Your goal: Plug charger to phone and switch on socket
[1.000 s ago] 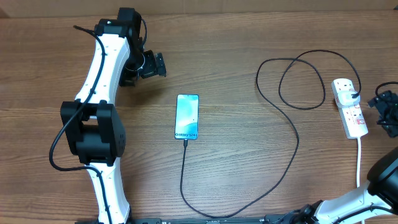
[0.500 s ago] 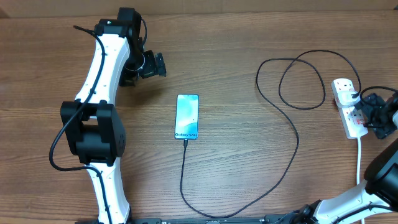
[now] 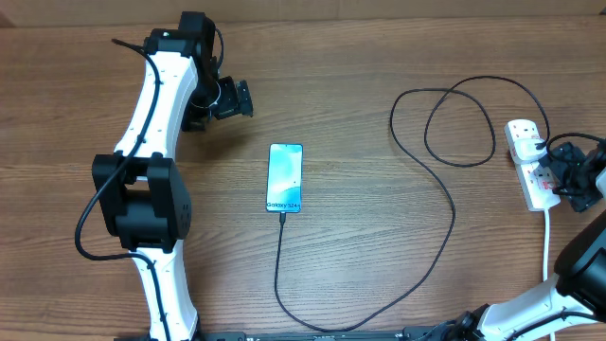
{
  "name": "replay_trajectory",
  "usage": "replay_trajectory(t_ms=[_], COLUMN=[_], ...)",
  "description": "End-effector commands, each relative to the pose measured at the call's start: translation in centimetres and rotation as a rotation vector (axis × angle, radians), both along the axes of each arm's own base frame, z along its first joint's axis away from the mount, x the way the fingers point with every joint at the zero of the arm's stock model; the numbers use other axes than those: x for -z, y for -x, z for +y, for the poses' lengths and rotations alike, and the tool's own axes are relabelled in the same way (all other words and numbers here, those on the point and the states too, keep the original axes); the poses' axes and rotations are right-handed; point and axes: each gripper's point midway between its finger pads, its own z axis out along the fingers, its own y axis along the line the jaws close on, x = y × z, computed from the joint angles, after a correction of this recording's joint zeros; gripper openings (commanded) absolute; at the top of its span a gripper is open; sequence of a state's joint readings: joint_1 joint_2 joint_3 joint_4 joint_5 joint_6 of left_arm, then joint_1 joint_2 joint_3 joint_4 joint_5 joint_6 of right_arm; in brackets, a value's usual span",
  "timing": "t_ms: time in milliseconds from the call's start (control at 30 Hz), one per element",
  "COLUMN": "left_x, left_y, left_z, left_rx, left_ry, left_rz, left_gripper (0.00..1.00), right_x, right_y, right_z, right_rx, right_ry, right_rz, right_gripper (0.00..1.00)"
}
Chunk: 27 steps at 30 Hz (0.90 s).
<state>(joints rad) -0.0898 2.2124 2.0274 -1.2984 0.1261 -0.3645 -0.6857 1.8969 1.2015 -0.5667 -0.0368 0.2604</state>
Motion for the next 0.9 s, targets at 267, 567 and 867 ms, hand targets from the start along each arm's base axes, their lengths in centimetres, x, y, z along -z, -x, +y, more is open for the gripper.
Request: replay_trajectory(t_ms=[267, 567, 867], left_x=[-0.9, -0.9, -0.9], left_y=[-0.3, -0.3, -0.3], left_z=[0.0, 0.0, 0.0], left_rx=[0.003, 0.003, 0.003], left_ry=[-0.004, -0.004, -0.004], left_rz=[-0.025, -0.025, -0.025], left_gripper=[1.00, 1.00, 1.00], right_x=[0.2, 0.0, -4.8], right_y=[0.6, 1.2, 0.0], right_z=[0.9, 1.0, 0.3], right_rx=[-0.011, -0.004, -0.009], right_ry=[-0.016, -0.021, 0.006], right_rz=[0.007, 0.039, -0.002], right_gripper=[0.86, 0.82, 0.79])
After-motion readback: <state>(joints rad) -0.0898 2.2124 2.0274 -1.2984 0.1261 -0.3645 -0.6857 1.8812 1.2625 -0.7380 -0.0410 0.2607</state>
